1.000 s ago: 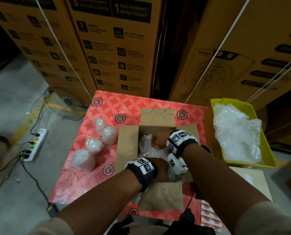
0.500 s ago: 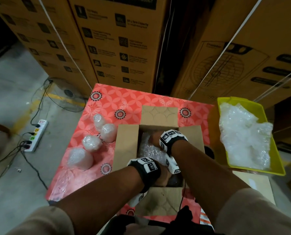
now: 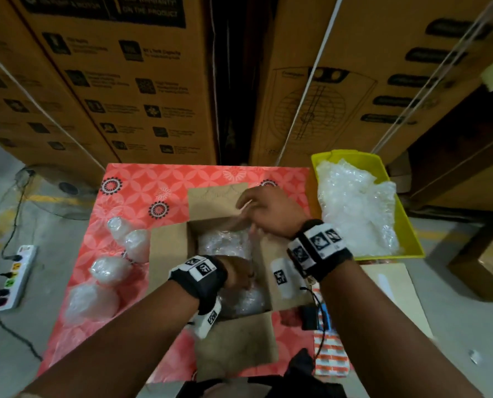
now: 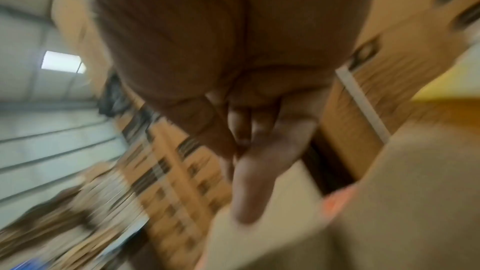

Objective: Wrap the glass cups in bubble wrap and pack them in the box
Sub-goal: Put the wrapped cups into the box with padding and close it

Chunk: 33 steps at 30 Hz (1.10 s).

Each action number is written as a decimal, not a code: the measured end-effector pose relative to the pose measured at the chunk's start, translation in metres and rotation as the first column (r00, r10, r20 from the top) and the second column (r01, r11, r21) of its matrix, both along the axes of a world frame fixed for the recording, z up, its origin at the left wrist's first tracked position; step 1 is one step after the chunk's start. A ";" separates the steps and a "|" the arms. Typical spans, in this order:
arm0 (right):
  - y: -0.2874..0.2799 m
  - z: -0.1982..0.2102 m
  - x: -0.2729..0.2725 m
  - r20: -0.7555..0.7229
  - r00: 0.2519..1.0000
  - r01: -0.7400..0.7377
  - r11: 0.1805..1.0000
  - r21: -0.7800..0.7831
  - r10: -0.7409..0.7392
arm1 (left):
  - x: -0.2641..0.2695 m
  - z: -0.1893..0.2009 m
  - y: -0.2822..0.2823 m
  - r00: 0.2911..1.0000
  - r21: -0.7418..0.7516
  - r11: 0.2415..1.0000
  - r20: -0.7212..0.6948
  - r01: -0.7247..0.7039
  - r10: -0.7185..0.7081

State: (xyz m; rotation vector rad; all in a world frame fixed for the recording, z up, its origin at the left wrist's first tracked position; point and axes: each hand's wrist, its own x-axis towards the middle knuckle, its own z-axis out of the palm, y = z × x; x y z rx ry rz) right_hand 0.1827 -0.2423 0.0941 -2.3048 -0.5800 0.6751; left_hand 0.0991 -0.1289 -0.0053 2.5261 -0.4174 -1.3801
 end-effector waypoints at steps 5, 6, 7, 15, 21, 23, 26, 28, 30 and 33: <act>-0.126 -0.017 0.013 0.555 0.798 0.362 0.923 -0.130 -0.234 | 0.013 0.018 0.001 0.981 -0.093 0.984 0.104 -0.152 0.161; -0.146 -0.025 0.014 0.575 0.798 0.394 0.880 -0.266 -0.184 | 0.012 0.015 -0.001 0.982 -0.079 0.985 0.098 -0.153 0.160; -0.164 -0.035 0.013 0.573 0.805 0.426 0.822 -0.379 -0.153 | 0.009 0.015 -0.004 0.986 -0.057 0.989 0.087 -0.137 0.142; -0.220 -0.097 0.018 0.202 0.948 0.316 0.797 -0.514 -0.245 | -0.020 0.000 -0.031 0.989 0.165 0.985 -0.144 0.059 -0.036; -0.235 -0.080 0.020 0.108 0.945 0.327 0.875 -0.357 -0.309 | -0.010 0.011 -0.031 0.988 0.152 0.987 -0.151 0.045 -0.022; -0.237 -0.061 0.019 0.212 0.922 0.373 0.888 -0.270 -0.324 | -0.008 0.020 -0.023 0.993 0.143 0.990 -0.112 -0.024 0.040; -0.223 -0.025 0.010 0.422 0.838 0.440 0.886 -0.146 -0.347 | -0.006 0.039 0.000 0.984 0.081 0.981 0.003 -0.176 0.176; -0.200 0.000 0.002 0.512 0.789 0.428 0.902 -0.059 -0.340 | -0.008 0.048 0.027 0.950 0.003 0.954 0.083 -0.301 0.300; -0.168 0.022 -0.007 0.527 0.799 0.317 0.947 0.041 -0.290 | -0.015 0.050 0.059 0.884 -0.117 0.888 0.098 -0.445 0.456; -0.108 0.039 -0.019 0.433 0.896 0.058 0.992 0.113 -0.101 | -0.034 0.063 0.096 0.710 -0.393 0.665 0.043 -0.634 0.703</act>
